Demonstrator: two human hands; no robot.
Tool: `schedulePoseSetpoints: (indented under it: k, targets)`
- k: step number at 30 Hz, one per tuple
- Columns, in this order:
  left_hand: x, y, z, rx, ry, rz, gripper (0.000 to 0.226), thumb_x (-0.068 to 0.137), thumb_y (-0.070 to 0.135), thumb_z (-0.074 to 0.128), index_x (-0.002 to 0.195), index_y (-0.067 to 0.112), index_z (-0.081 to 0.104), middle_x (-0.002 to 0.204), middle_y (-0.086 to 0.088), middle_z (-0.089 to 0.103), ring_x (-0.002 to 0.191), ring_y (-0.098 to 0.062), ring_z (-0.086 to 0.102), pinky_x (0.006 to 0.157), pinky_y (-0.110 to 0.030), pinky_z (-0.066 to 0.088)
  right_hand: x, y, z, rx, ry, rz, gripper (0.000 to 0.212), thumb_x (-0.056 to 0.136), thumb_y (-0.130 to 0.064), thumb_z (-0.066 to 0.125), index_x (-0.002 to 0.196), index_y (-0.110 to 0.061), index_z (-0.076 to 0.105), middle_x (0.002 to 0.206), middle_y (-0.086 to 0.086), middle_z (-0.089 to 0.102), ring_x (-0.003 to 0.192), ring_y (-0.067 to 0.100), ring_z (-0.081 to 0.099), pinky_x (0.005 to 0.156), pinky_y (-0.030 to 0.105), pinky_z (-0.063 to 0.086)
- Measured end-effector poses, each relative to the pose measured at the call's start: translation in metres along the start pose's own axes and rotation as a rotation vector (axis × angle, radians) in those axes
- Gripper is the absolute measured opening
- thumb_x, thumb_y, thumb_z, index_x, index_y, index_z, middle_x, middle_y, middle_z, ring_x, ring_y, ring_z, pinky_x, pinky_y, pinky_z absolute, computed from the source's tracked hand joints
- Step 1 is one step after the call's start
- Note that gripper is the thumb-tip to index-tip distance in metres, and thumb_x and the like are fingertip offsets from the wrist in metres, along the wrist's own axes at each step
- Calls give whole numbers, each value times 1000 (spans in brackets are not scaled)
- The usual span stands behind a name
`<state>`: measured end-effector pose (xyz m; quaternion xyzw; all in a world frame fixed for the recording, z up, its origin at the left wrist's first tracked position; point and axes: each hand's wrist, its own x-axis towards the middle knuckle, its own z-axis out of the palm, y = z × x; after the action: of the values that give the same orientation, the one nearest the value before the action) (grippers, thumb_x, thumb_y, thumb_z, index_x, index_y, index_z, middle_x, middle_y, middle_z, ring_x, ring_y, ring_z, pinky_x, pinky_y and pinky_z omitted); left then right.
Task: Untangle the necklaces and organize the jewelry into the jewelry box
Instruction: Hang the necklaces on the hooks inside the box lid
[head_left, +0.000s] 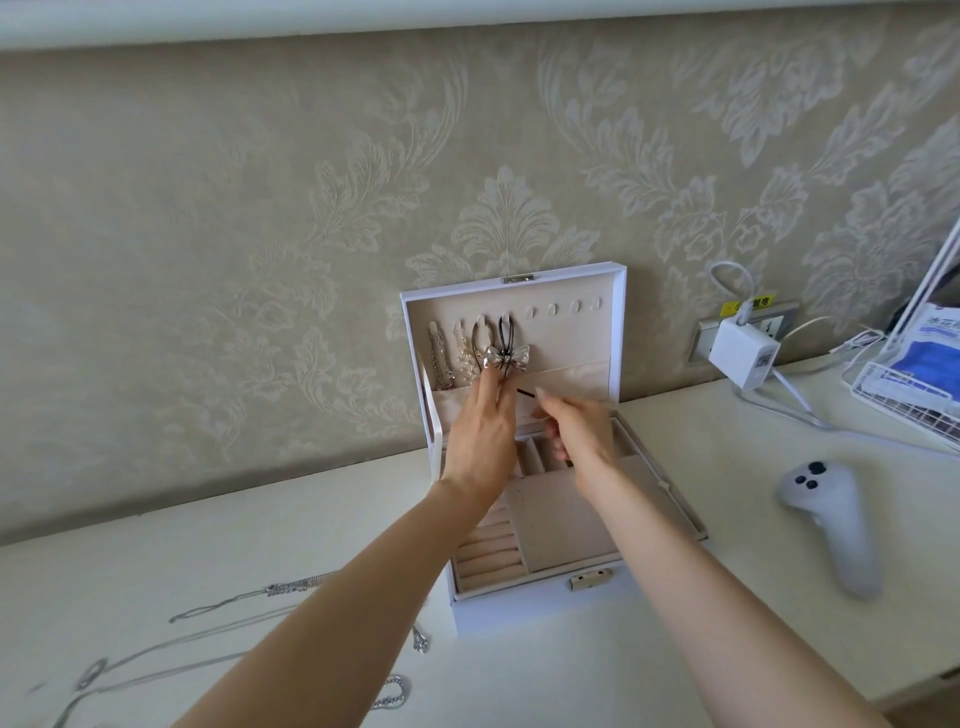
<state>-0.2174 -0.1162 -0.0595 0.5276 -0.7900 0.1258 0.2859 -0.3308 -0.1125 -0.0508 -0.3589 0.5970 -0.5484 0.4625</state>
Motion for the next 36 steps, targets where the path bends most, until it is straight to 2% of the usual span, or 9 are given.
schedulePoseSetpoints:
  k: [4, 10, 14, 19, 25, 27, 29, 32, 36]
  targets:
    - [-2, -1, -1, 124, -98, -16, 70, 64, -1, 42, 134, 2, 47, 115, -12, 52, 100, -27, 44, 85, -38, 47, 5, -6, -9, 268, 113, 56, 32, 89, -21, 63, 60, -11, 54, 39, -3, 49, 30, 7, 38, 34, 16, 27]
    - [5, 8, -8, 252, -110, 2, 49, 60, 7, 56, 108, 8, 65, 96, -7, 59, 82, -24, 56, 71, -32, 45, 19, -25, -13, 671, -11, 81, 14, 96, -25, 53, 92, -14, 62, 73, -4, 73, 55, 4, 58, 50, 13, 45]
    - [12, 15, -10, 272, -149, -39, 33, 61, 10, 51, 90, 9, 64, 83, -8, 57, 71, -24, 55, 66, -31, 44, 24, -28, -9, 300, -17, -84, 20, 99, -27, 47, 95, -19, 64, 95, -4, 73, 72, 4, 58, 63, 15, 44]
    - [15, 16, -14, 216, -233, -103, 30, 68, 11, 63, 98, 7, 58, 95, -12, 55, 84, -29, 54, 74, -35, 40, 29, -22, -7, -252, 12, -353, 20, 95, -24, 51, 80, -24, 64, 83, -6, 71, 88, 14, 65, 85, 35, 49]
    - [15, 16, -11, 290, -330, -101, 27, 87, 18, 49, 113, 9, 52, 119, -12, 49, 110, -29, 42, 93, -36, 31, 18, -31, -6, -938, -17, -330, 21, 82, -24, 54, 102, -18, 52, 84, 0, 58, 86, 26, 52, 70, 32, 40]
    - [16, 15, -11, 293, -325, -98, 27, 88, 18, 49, 113, 9, 53, 119, -11, 50, 111, -29, 42, 94, -37, 31, 19, -38, -5, -738, -46, -279, 19, 81, -13, 54, 100, -14, 48, 84, 3, 58, 75, 21, 57, 62, 28, 41]
    - [17, 14, -11, 281, -310, -100, 28, 88, 18, 47, 114, 11, 54, 119, -9, 51, 111, -28, 42, 94, -36, 30, 22, -46, -7, -106, -164, -53, 19, 82, 7, 48, 91, -10, 49, 76, 9, 64, 55, 13, 59, 49, 21, 43]
    - [17, 13, -11, 255, -309, -102, 30, 89, 21, 45, 116, 11, 55, 120, -7, 52, 113, -28, 41, 94, -36, 30, 28, -52, -17, 620, -297, 151, 26, 85, 14, 36, 89, -6, 53, 78, 13, 70, 72, 18, 66, 65, 23, 50]
    - [17, 13, -11, 241, -311, -107, 29, 90, 23, 45, 116, 13, 53, 120, -6, 54, 114, -27, 42, 94, -36, 29, 33, -50, -21, 723, -233, 47, 36, 82, 19, 28, 91, -2, 56, 94, 15, 66, 91, 24, 66, 93, 34, 50]
